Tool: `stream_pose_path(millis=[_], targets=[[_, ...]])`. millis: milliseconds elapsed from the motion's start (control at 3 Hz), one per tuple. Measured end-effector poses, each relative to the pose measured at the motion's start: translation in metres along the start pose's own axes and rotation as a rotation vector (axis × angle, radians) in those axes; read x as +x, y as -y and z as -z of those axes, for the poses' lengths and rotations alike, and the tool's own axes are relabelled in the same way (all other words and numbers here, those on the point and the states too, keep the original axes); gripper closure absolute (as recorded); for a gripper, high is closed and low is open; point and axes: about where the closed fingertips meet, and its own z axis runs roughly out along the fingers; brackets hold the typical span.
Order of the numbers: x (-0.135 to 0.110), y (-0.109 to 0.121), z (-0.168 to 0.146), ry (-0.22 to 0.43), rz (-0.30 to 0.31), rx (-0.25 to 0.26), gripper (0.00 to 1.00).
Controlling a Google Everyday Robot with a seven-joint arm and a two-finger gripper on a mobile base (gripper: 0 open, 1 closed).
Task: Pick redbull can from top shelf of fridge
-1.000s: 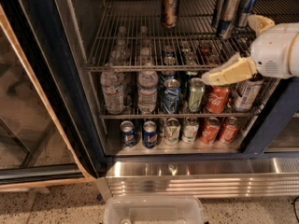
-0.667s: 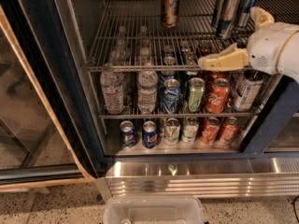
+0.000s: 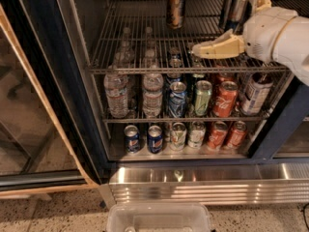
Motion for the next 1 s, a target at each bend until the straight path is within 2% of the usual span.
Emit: stream_pose_path(millis=[333,667,1000], targets=[[-0.001,0.0,-0.004,0.023,-0.001,0.013,0.0],[0.01,0.015,-0.011,0.082,-0.033,0.097,0.0],[0.017,0.038,-0.03,0.132,-0.068,0.205,0.0]])
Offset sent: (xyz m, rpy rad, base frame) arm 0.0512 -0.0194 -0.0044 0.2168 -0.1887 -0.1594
